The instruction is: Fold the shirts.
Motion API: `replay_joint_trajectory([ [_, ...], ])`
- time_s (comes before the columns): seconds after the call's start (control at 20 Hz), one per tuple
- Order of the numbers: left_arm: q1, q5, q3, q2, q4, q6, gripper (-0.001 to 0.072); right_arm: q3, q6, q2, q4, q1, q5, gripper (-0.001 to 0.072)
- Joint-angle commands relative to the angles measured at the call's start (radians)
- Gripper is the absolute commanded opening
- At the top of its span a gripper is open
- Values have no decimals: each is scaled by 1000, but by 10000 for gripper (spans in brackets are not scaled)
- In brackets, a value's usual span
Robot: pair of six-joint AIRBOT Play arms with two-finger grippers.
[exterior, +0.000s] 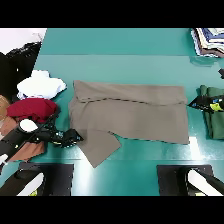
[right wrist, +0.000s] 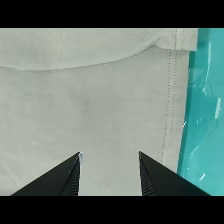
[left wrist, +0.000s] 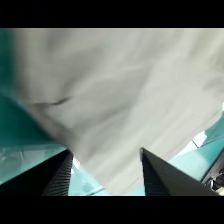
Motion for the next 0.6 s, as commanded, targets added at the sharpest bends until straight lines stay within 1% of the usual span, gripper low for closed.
replay_joint_trajectory([
  [0.0,-100,132,-15,2,-77,6,401,0,0,1,-2,-2,20,407],
  [0.05,-111,145,-11,2,-87,7,87,-2,0,1,-10,-13,42,407],
  [0.1,-112,142,-2,2,-87,11,26,-3,0,0,-10,-33,70,407],
  [0.2,-112,106,25,2,-86,36,27,-30,0,8,-17,-98,121,407],
  [0.25,-112,87,42,2,-86,55,27,-64,0,19,-46,-136,139,407],
  [0.35,-112,70,70,2,-87,64,27,-161,1,36,-121,-213,160,412],
  [0.4,-112,71,81,2,-87,71,27,-211,1,39,-134,-251,166,448],
  [0.45,-112,74,90,2,-88,79,27,-263,1,35,-130,-293,171,528],
  [0.55,-112,79,97,2,-88,79,27,-340,0,9,-130,-352,167,515],
])
